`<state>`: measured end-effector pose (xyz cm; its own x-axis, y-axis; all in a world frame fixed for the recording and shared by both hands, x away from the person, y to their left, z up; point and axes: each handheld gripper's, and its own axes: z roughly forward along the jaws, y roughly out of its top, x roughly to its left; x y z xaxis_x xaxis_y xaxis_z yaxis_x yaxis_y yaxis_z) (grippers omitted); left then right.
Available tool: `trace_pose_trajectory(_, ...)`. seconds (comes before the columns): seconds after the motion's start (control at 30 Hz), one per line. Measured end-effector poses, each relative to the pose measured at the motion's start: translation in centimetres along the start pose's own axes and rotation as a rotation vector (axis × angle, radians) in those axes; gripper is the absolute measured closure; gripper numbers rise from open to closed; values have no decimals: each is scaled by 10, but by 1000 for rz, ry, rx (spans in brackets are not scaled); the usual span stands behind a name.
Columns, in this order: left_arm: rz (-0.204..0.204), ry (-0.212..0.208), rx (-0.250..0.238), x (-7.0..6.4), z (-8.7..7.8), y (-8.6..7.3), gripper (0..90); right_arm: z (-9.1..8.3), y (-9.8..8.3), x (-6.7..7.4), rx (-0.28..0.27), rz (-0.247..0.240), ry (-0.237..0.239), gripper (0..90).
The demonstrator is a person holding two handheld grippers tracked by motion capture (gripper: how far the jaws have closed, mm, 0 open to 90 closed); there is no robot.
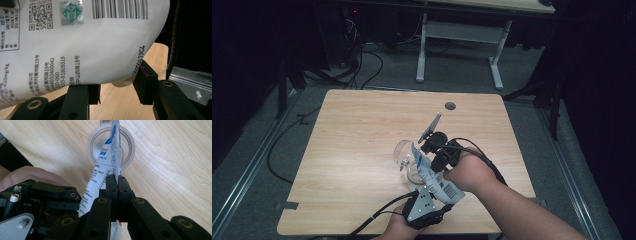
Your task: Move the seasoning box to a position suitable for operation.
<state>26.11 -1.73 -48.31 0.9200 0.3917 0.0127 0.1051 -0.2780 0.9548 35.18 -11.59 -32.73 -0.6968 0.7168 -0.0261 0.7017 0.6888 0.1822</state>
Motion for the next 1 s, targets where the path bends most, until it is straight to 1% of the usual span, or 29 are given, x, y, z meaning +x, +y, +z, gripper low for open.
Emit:
trace_pose_trajectory(0.03, -2, -1, 1, 0, 0, 0, 613, 0, 0, 0, 2, 6, 2, 900)
trace_pose_trajectory(0.1, -3, -3, 2, 0, 0, 0, 612, 1, 0, 0, 2, -3, 4, 900)
trace_pose_trajectory(0.13, -5, -4, 2, 0, 0, 0, 612, 1, 0, 0, 4, 3, 3, 900)
trace_pose_trajectory(0.2, -6, -7, 2, 0, 0, 0, 612, 1, 0, -1, -1, -10, 4, 900)
trace_pose_trajectory(0.27, -6, -7, 2, 0, 0, 0, 612, 0, 0, 0, 3, 4, 5, 900)
trace_pose_trajectory(0.3, -7, -7, 2, 0, 0, 0, 612, 1, 0, -1, 0, -7, 5, 900)
trace_pose_trajectory(0.33, -7, -7, 2, 0, 0, 0, 613, 1, 0, 0, 0, 1, 7, 900)
trace_pose_trajectory(0.43, -6, -7, 1, 0, -1, 1, 613, 0, 0, 0, 0, 6, 9, 900)
trace_pose_trajectory(0.47, -7, -8, 0, 0, -1, 1, 612, 0, 0, -1, -5, -10, 8, 900)
trace_pose_trajectory(0.6, -12, -10, -1, 1, -1, 1, 612, -1, 1, 0, -1, -2, 3, 900)
trace_pose_trajectory(0.63, -14, -11, 0, 1, -1, 1, 612, 0, 1, -1, -1, -6, 5, 900)
trace_pose_trajectory(0.67, -15, -12, 0, 1, -1, 1, 612, 0, 1, 0, 1, 1, 5, 900)
trace_pose_trajectory(0.77, -16, -14, 0, 1, -1, 1, 612, 1, 1, -1, -2, -10, 3, 900)
trace_pose_trajectory(0.8, -17, -14, 0, 1, -1, 1, 612, 1, 1, -1, 0, -4, 3, 900)
trace_pose_trajectory(0.9, -18, -15, 0, 1, -1, 1, 612, 1, 1, -1, -3, -10, 2, 900)
trace_pose_trajectory(0.93, -18, -15, 0, 1, -1, 1, 612, 0, 1, 0, 0, 1, 3, 900)
trace_pose_trajectory(0.97, -18, -15, 0, 1, -1, 1, 612, 1, 1, -1, -2, -10, 2, 900)
trace_pose_trajectory(1.0, -18, -16, 0, 1, -1, 1, 612, 1, 1, -1, -2, -4, 4, 900)
